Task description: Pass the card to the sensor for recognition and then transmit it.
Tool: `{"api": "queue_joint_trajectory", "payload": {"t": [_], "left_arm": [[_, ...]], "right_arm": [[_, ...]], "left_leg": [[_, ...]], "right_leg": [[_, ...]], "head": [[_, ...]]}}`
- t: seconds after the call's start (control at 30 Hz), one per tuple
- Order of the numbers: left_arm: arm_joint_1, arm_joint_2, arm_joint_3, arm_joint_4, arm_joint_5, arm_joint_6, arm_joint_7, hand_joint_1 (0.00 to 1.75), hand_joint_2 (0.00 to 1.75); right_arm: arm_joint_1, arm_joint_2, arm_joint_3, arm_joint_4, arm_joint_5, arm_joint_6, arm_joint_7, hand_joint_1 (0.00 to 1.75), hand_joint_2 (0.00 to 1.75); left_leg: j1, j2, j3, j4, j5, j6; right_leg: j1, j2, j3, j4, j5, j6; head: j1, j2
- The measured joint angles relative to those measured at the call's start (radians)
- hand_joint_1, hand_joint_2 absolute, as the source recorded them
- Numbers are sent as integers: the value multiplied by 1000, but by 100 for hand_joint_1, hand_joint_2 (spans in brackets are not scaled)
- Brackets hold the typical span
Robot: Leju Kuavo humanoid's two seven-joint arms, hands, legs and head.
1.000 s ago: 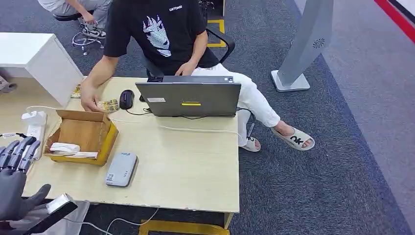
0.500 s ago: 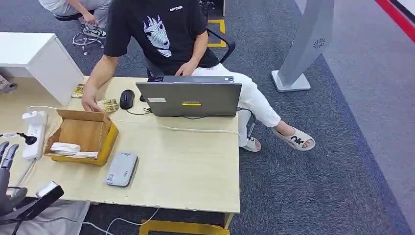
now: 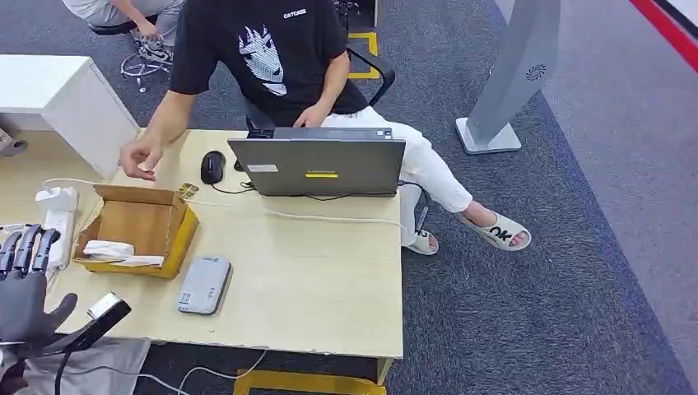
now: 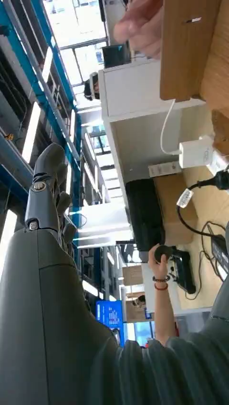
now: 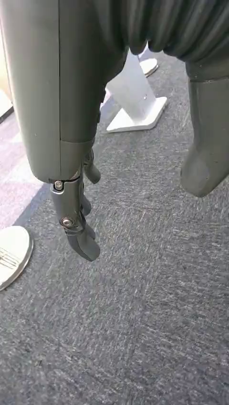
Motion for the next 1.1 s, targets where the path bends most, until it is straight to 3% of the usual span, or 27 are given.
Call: {"api": "queue_joint_trajectory", "payload": {"t": [0.33, 0.7, 0.83, 1.1], "left_arm": [[-7, 11, -31, 29, -16, 2, 2, 0, 175], [-86, 73, -201, 107, -40, -66, 81, 0, 175], [-107, 83, -235, 129, -40, -73, 85, 0, 175], [-191, 128, -359, 177, 14, -169, 73, 0, 175]], "right_arm": [[-6, -13, 0, 30, 0, -10, 0, 0, 175], [-31, -43, 32, 96, 0, -47, 0, 0, 175], [-34, -51, 41, 111, 0, -50, 0, 0, 175], [-49, -68, 53, 146, 0, -58, 4, 0, 175]], "left_leg": [[0, 0, 0, 0, 0, 0], [0, 0, 0, 0, 1, 0], [0, 0, 0, 0, 1, 0], [0, 0, 0, 0, 1, 0]], "right_leg": [[0, 0, 0, 0, 0, 0], [0, 0, 0, 0, 0, 0], [0, 0, 0, 0, 0, 0], [0, 0, 0, 0, 0, 0]], "head": [[0, 0], [0, 0], [0, 0], [0, 0]]}}
